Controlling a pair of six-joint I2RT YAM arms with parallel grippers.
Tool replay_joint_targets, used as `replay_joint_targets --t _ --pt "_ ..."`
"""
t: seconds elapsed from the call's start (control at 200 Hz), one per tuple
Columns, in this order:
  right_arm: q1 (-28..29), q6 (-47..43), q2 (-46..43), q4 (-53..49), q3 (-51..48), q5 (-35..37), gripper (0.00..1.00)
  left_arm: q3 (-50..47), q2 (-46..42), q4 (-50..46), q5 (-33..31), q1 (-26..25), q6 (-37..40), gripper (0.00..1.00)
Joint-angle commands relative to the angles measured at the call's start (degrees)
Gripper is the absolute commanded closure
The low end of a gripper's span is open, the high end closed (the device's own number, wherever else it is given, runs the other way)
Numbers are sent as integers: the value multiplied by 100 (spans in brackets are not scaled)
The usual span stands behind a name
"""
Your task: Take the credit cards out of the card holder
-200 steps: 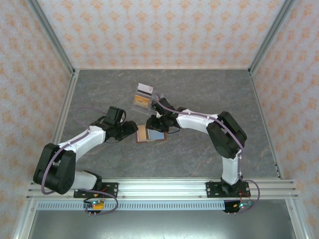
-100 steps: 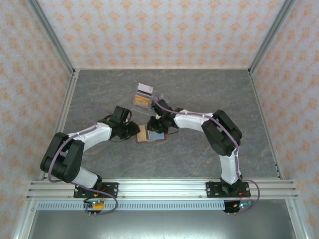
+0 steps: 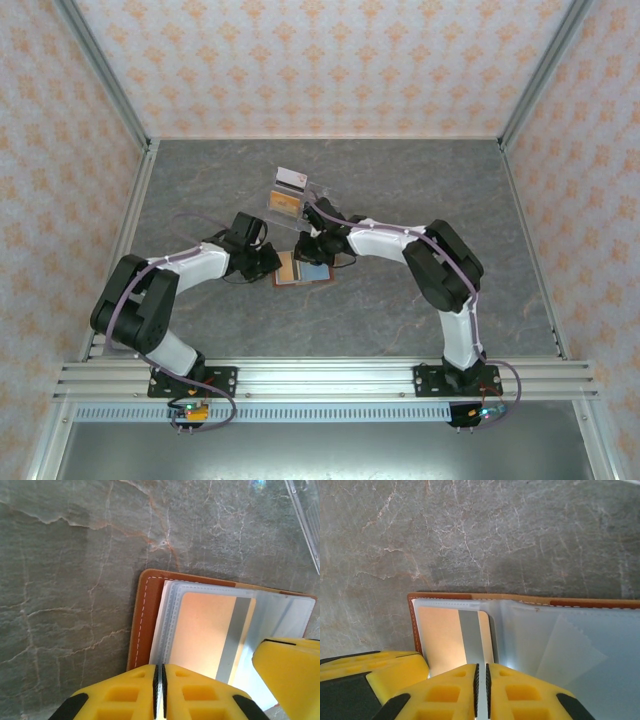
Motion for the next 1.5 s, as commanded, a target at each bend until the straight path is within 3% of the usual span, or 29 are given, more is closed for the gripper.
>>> replay_joint_targets --t 0.0,0.4,0.646,1.131,1.496 --pt "2 -106 136 -137 116 -52 86 98 81 136 -1 -46 -14 88" --pt "-55 -117 161 -124 30 -3 83 41 219 26 -153 -46 56 91" --pt "-143 136 234 669 -229 -794 85 -15 345 176 -31 -51 56 93" --pt "-161 -48 -14 1067 -487 -1168 87 47 453 208 135 -46 188 98" --pt "-169 -196 -425 1090 -782 -683 100 81 344 64 102 -38 276 97"
